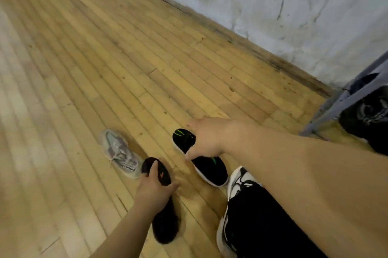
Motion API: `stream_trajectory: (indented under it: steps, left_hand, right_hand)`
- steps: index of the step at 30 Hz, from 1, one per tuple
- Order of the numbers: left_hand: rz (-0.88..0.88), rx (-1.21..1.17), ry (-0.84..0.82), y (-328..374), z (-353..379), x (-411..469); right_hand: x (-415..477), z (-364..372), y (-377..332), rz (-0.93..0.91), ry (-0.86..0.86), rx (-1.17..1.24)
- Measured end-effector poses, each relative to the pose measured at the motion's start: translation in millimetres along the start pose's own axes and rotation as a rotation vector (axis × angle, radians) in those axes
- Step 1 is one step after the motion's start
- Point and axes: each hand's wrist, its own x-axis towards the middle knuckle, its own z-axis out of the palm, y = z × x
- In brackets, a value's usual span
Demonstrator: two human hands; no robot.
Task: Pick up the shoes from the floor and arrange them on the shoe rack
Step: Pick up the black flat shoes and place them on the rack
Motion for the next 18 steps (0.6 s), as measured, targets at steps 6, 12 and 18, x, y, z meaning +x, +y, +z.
stream_trajectory:
  steps: [6, 12, 18]
  left_hand:
    - [-0.179, 0.048, -0.068, -55.9, 57.2, 7.3]
    - [-0.152, -0.084, -0.034, -44.1, 67.1, 6.5]
    - [0.024, -0.808, 0.012, 22.6, 11.6, -11.0]
  right_hand:
    - [28.5, 79.1, 13.2, 0.117, -0.264, -0.087]
    - [48.8, 66.8, 30.4, 0.134, -0.136, 0.140]
    - [39.3, 25.8, 22.4, 0.082, -0.104, 0.376]
